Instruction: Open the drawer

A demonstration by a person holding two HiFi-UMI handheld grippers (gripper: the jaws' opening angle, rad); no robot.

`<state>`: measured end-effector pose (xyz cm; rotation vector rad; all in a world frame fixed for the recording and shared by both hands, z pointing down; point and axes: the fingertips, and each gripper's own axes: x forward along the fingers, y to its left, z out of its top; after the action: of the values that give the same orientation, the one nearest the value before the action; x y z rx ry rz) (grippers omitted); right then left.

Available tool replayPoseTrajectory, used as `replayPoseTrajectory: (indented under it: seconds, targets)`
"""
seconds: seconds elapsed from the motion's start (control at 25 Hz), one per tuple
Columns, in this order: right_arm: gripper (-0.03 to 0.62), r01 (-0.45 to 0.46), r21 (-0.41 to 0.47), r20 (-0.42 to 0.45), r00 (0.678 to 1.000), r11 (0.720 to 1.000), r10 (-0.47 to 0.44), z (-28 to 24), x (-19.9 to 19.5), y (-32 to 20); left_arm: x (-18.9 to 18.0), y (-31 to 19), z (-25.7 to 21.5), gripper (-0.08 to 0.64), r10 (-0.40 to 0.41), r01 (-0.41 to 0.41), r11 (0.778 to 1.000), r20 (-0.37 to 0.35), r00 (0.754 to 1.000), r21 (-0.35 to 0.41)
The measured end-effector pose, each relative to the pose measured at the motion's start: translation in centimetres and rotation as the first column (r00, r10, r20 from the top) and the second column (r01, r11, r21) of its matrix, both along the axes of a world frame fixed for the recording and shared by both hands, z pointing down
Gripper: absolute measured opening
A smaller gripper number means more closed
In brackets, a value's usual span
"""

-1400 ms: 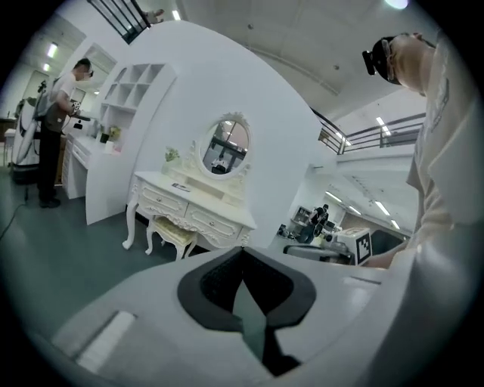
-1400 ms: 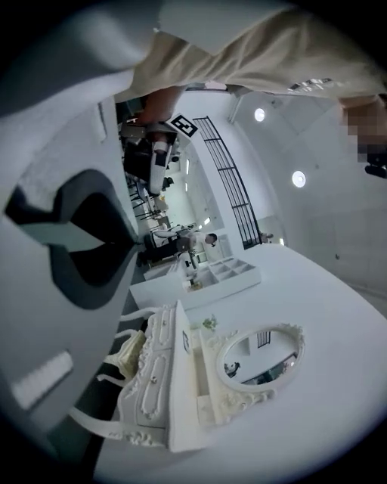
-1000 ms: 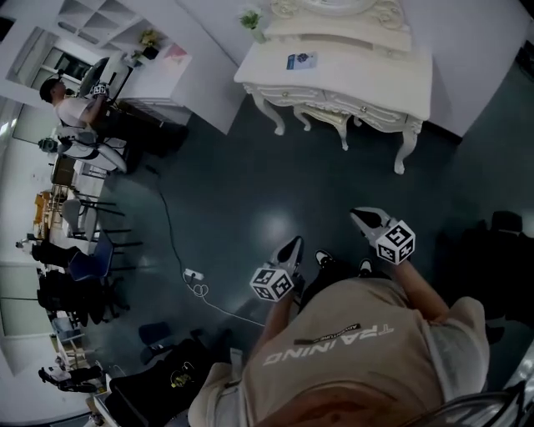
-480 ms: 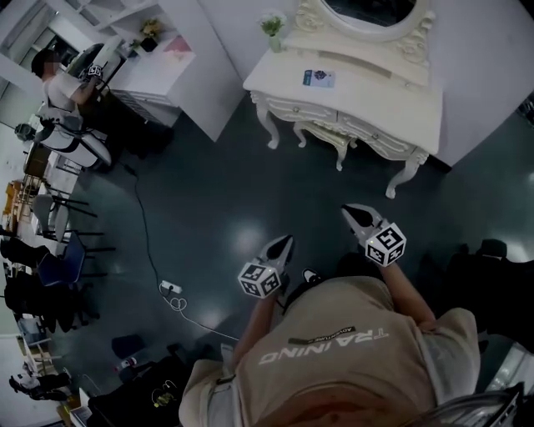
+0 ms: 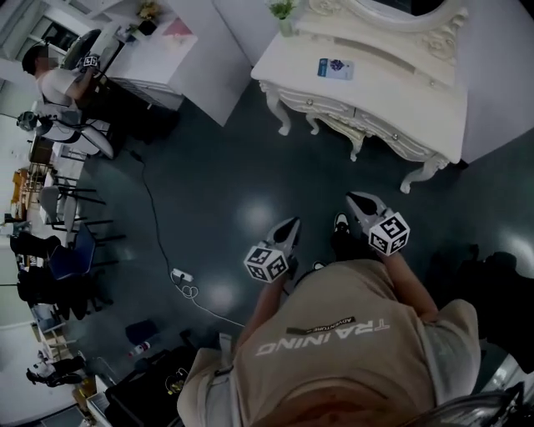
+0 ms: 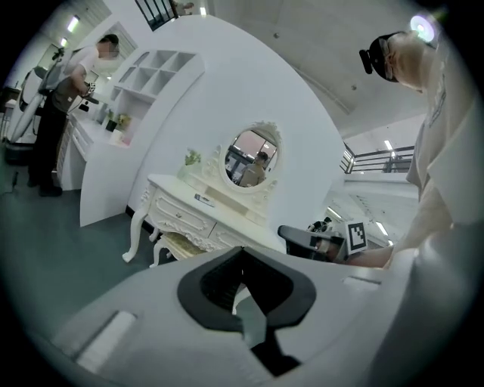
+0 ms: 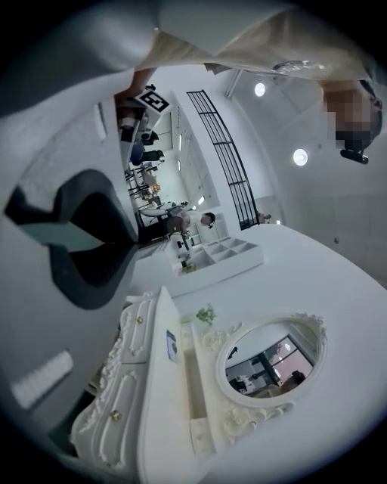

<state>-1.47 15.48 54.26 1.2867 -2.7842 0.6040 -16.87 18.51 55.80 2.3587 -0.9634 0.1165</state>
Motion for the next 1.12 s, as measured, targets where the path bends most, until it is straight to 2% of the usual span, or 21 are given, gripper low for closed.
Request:
replayPoseTrajectory:
  seconds: [0.2,0.32,0.4,0.48,0.6,0.72,0.84,0.92,1.0,1.12]
  targets:
    - [-0.006,0.050,0.049,-0.037,0.998,0.998,-0.048,0.2,1.9,-8.6,4.1,-7.0,-2.6,0.008,0.041,-0.042,0.999,0.044,0.998,0.020]
    - [-0.006,0.089,0.028,-0.005,0.996,0.996,-0.089,1.5,2.3,-11.6,4.4,-11.0,-3.6,0.008,0.013,-0.017,0.999,0.101,0.995,0.040]
    - [-0.006,0.120,0.016,-0.014,0.993,0.993,-0.119,2.9,3.1,-13.8,5.0,-13.8,-3.5,0.008,-0.020,0.015,0.999,0.112,0.993,0.045]
    - [-0.006,0.121,-0.003,-0.025,0.992,0.993,-0.121,4.1,3.6,-15.9,5.3,-15.6,-2.7,0.008,-0.030,0.028,0.999,0.113,0.993,0.019]
    - [-0.006,0.107,-0.027,-0.009,0.994,0.994,-0.108,4.8,3.9,-17.9,5.3,-16.8,-1.0,0.008,0.004,0.002,0.999,0.118,0.993,-0.049]
    - [-0.006,0.097,-0.064,-0.029,0.995,0.993,-0.099,6.9,4.8,-19.9,5.7,-19.6,1.2,0.008,0.019,-0.011,0.995,0.087,0.996,-0.101]
    - [-0.006,0.101,-0.087,-0.056,0.993,0.991,-0.107,8.7,3.7,-21.9,4.5,-23.0,2.9,0.008,0.029,-0.023,0.995,0.062,0.998,-0.095]
    - [-0.006,0.108,-0.083,-0.067,0.991,0.991,-0.114,8.0,1.7,-23.4,2.7,-25.0,3.0,0.008,0.028,-0.023,0.996,0.057,0.998,-0.088]
    - [-0.006,0.097,-0.076,-0.077,0.992,0.992,-0.102,6.1,0.4,-25.5,1.3,-27.3,3.0,0.008,0.027,-0.024,0.995,0.023,0.999,-0.097]
    - [-0.006,0.027,-0.055,-0.086,0.996,0.998,-0.031,3.5,-0.9,-29.6,-0.5,-31.2,2.6,0.008,0.059,-0.062,0.990,-0.028,0.998,-0.129]
